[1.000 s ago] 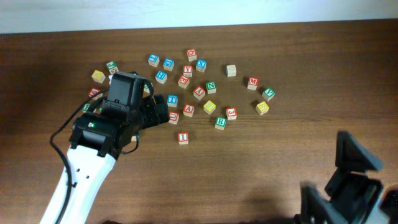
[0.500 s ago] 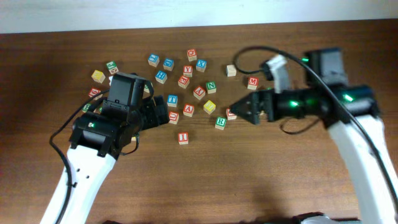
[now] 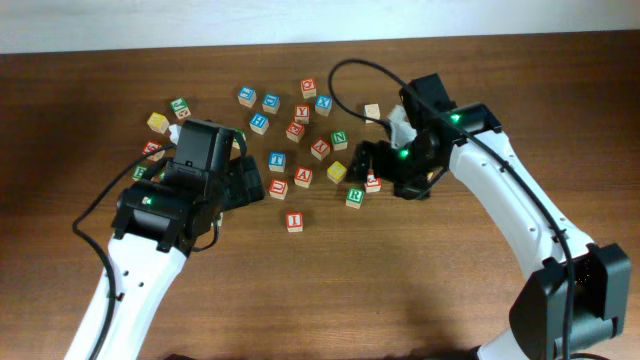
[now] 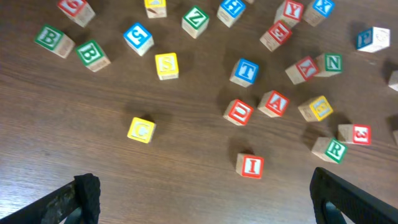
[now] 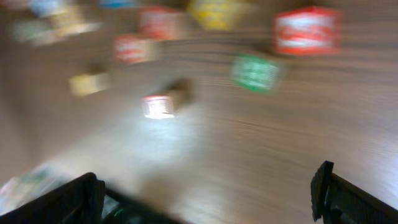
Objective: Spell out ICRA
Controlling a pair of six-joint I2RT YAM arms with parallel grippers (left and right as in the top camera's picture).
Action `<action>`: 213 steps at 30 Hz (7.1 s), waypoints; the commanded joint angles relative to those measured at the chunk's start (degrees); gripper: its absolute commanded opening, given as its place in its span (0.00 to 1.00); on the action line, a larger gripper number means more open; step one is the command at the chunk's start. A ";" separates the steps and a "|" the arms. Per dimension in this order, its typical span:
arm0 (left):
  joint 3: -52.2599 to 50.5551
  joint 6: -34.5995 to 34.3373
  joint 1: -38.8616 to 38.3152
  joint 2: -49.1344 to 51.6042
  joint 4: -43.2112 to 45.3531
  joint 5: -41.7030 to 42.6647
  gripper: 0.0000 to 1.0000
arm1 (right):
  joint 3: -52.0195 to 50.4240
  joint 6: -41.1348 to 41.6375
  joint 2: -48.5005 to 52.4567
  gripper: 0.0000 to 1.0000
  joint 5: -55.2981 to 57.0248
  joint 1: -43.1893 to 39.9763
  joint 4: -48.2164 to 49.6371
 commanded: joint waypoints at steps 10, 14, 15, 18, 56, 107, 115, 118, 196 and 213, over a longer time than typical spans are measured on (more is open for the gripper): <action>0.42 -0.31 1.81 9.57 -0.42 -4.42 0.99 | 0.92 6.08 -0.04 0.98 37.57 -9.84 -6.27; 0.42 -0.31 5.73 9.57 -3.08 -4.20 0.99 | 0.92 6.12 -0.04 0.98 36.20 -19.06 -7.91; 0.42 -0.31 6.54 9.57 -3.26 -4.20 0.99 | 0.92 6.12 -0.04 0.98 35.12 -20.57 -7.89; 0.42 -0.15 7.96 9.60 -3.56 -3.41 0.99 | 0.92 6.12 -0.04 0.98 34.03 -22.75 -7.72; -6.62 25.05 14.84 31.85 8.52 8.28 0.98 | 0.92 6.12 -0.04 0.98 34.03 -22.75 -7.72; -11.32 26.47 15.04 31.87 16.33 12.63 0.31 | 0.92 6.12 -0.04 0.98 34.03 -22.75 -7.72; -11.32 26.47 15.04 31.87 16.37 14.62 0.30 | 0.92 6.12 -0.04 0.98 34.03 -22.75 -7.72; -11.32 26.47 15.04 31.87 16.39 15.80 0.24 | 0.92 6.12 -0.04 0.98 34.03 -22.75 -7.72; 1.42 -7.85 -17.22 39.23 11.89 5.16 0.17 | 0.92 6.12 -0.04 0.98 34.03 -22.75 -7.72; 1.42 -6.10 -17.16 39.23 9.60 3.72 0.17 | 0.92 6.12 -0.04 0.98 34.03 -22.75 -7.72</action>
